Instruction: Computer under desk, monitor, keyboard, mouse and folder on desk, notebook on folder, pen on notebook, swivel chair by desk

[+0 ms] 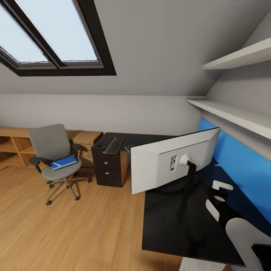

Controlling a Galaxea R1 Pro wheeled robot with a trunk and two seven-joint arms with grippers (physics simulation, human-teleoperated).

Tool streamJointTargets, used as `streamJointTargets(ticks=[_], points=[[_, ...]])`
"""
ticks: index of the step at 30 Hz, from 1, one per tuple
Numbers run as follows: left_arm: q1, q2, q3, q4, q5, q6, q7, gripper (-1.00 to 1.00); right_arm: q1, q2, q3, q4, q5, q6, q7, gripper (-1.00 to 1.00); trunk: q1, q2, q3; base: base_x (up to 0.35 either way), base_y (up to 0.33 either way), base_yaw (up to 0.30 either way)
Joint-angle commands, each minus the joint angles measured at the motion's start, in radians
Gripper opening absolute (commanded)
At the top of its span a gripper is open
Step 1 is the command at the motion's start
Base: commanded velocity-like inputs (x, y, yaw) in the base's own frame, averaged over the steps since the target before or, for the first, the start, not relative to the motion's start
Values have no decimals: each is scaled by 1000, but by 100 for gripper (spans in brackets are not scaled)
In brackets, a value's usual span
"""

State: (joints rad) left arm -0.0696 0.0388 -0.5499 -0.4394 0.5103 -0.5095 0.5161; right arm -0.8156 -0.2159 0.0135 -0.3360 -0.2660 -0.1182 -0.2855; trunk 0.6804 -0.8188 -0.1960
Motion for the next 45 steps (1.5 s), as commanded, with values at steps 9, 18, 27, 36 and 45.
streamJointTargets(ticks=[9, 18, 27, 36, 45], points=[[-1, 1, -9, -1, 7, -3, 8, 100, 1, 1, 4, 26, -5, -81, 6, 100, 0, -1, -2, -293, 0, 0], [-1, 1, -9, -1, 7, -3, 8, 100, 2, 8, 10, 79, -3, -151, 17, 100, 0, -1, -2, -49, 0, 0], [-1, 1, -9, -1, 7, -3, 9, 100, 3, 34, 11, 100, 0, -192, 29, 100, 0, -1, -2, -1, 0, 0], [-1, 1, -9, -1, 7, -3, 9, 100, 21, 42, 12, 101, 18, -262, 160, 100, 0, -1, -2, 0, 0, 0], [-1, -2, -10, -1, 5, -3, 7, 100, 31, 42, 12, 100, 20, -268, 219, 100, 0, -1, -2, 0, 0, 0]])
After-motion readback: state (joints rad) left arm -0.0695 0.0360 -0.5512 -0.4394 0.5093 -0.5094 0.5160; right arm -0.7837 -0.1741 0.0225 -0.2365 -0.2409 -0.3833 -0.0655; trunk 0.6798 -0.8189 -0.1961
